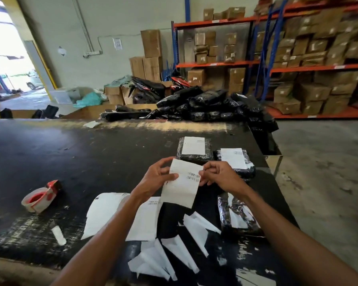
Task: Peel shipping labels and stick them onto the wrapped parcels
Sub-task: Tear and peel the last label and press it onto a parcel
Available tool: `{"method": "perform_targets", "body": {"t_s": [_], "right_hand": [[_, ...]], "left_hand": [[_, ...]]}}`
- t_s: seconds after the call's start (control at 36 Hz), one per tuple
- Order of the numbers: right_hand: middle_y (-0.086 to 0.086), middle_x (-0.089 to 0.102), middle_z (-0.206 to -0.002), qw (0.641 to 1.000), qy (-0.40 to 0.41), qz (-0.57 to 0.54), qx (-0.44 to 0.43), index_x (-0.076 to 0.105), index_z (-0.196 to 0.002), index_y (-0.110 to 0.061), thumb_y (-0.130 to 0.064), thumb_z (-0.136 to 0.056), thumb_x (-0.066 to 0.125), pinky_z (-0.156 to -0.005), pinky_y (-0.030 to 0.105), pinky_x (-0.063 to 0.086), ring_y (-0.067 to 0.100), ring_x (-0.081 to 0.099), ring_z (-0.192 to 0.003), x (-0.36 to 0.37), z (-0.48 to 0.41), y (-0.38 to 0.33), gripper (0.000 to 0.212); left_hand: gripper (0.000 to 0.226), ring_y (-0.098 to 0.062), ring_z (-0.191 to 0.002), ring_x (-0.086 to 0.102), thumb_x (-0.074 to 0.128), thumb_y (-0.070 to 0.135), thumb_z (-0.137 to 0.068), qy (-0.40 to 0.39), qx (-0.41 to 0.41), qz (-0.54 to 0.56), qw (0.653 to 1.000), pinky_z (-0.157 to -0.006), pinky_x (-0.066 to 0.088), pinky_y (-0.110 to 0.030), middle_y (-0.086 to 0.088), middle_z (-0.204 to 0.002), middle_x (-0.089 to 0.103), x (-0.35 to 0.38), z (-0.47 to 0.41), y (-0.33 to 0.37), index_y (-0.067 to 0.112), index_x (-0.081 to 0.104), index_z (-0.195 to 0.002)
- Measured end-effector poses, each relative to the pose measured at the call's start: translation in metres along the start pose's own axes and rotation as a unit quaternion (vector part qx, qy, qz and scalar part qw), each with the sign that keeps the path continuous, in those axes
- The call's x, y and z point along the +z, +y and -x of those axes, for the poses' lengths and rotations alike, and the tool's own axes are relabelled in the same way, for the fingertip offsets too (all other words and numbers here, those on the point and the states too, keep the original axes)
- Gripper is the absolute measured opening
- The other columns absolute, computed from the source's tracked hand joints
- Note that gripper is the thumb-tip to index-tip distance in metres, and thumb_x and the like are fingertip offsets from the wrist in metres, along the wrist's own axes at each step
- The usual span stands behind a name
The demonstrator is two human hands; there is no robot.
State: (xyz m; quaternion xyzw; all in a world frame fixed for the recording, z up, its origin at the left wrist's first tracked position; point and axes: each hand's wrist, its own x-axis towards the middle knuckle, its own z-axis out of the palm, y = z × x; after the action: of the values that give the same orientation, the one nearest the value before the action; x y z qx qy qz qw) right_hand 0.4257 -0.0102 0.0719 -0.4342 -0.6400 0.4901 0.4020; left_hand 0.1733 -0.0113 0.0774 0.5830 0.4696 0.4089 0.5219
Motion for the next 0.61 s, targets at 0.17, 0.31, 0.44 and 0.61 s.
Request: {"method": "perform_targets", "body": {"t_s": [0.17,0.31,0.44,0.61], "right_hand": [[0.018,0.078,-0.090,1.000,-0.028,0.005,-0.007,0.058,-0.097,-0.001,-0.011,-0.095,0.069,-0.062,0.028,0.052,0.033,0.077,-0.080,-0.030,0.016,-0.003,0.015],[0.017,0.078,-0.095,0.999,-0.034,0.005,0.005,0.064,-0.099,0.000,-0.013,-0.098,0.064,-0.069,0.032,0.054,0.036,0.076,-0.086,-0.062,0.028,-0.004,0.013],[0.017,0.078,-0.098,0.999,-0.049,0.013,0.010,0.066,-0.103,0.006,-0.015,-0.098,0.064,-0.083,0.044,0.052,0.038,0.075,-0.089,-0.079,0.034,-0.006,0.022],[0.015,0.078,-0.096,0.998,-0.062,0.025,0.007,0.065,-0.104,0.007,-0.014,-0.099,0.063,-0.085,0.046,0.052,0.036,0.076,-0.088,-0.086,0.037,-0.004,0.022]], "left_hand": [[0.056,-0.022,-0.111,0.070,0.082,0.012,-0.081,-0.022,-0.001,-0.016,1.000,-0.089,0.060,-0.039,-0.005,-0.118,0.074,0.046,-0.004,0.005,0.019,0.058,-0.131],[0.050,-0.018,-0.102,0.073,0.084,0.008,-0.078,-0.019,0.020,-0.069,0.997,-0.082,0.061,-0.032,-0.003,-0.111,0.076,0.070,-0.009,0.012,0.019,0.063,-0.122],[0.048,-0.014,-0.101,0.073,0.082,0.007,-0.080,-0.035,0.022,-0.094,0.995,-0.080,0.061,-0.029,-0.002,-0.110,0.076,0.081,-0.010,0.018,0.020,0.062,-0.122],[0.051,-0.018,-0.104,0.072,0.084,0.008,-0.079,-0.036,0.020,-0.114,0.993,-0.090,0.060,-0.043,-0.004,-0.112,0.076,0.090,-0.011,0.015,0.019,0.062,-0.124]]}}
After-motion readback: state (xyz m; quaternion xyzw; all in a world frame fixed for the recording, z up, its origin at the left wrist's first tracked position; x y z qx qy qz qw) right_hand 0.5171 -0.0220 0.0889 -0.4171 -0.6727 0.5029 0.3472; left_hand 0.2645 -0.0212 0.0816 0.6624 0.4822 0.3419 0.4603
